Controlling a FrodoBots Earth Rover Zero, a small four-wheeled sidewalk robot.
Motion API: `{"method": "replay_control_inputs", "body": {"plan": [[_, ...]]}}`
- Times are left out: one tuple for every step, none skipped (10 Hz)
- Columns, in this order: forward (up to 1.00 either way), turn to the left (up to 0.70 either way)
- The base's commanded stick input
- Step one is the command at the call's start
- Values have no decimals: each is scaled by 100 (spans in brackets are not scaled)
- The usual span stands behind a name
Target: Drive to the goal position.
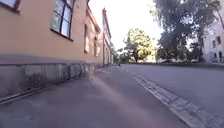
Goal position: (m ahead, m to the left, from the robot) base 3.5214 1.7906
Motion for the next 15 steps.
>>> {"method": "replay_control_inputs", "body": {"plan": [[50,0],[50,0],[50,0],[50,0],[50,0],[50,0],[50,0],[50,0],[50,0],[50,0],[50,0],[50,0],[50,0],[50,0],[50,0]]}}
